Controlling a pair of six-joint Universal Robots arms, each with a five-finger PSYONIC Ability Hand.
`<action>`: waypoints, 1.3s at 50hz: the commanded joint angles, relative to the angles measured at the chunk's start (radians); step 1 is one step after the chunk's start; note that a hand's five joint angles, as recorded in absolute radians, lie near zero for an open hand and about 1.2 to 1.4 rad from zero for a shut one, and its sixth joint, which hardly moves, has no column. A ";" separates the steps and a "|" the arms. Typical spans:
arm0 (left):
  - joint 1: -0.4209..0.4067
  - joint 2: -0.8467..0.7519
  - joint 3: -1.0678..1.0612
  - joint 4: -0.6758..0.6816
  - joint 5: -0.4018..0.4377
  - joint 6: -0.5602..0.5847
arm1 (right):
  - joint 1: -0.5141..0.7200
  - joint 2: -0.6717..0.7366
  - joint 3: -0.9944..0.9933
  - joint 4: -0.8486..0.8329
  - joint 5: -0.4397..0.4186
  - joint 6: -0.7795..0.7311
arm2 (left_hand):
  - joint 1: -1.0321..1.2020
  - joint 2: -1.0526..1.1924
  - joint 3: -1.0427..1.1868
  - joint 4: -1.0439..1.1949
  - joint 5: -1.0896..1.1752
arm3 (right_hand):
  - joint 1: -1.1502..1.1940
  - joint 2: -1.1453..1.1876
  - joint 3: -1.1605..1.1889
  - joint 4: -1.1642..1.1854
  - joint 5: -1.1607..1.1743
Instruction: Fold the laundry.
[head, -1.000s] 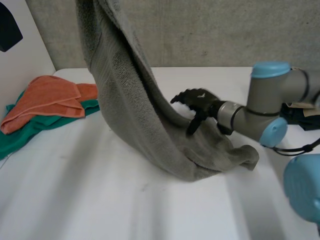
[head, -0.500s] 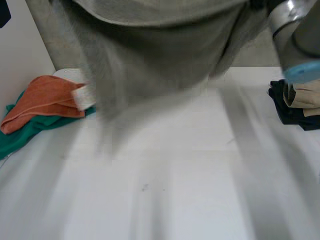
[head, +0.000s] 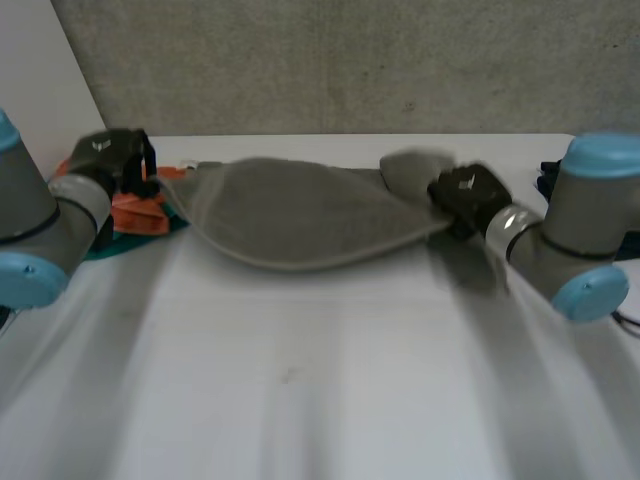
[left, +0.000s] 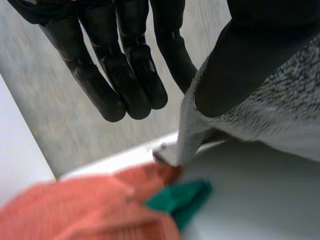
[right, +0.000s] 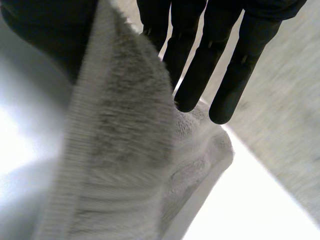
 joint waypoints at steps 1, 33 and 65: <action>0.035 0.023 -0.056 0.013 0.026 0.024 | -0.007 0.045 0.014 0.053 0.053 0.016 | 0.226 0.198 0.204 0.198 0.240 | -0.473 -0.466 -0.467 -0.468 -0.477; 0.064 0.241 -0.221 -0.416 0.055 0.195 | -0.180 -0.190 0.117 0.594 0.059 -0.203 | 0.226 0.198 0.204 0.198 0.240 | 0.284 0.291 0.290 0.289 0.280; -0.040 -0.087 0.173 -0.495 -0.098 0.140 | -0.159 -0.004 0.004 0.155 0.071 -0.510 | 0.226 0.198 0.204 0.198 0.240 | 0.284 0.291 0.290 0.289 0.280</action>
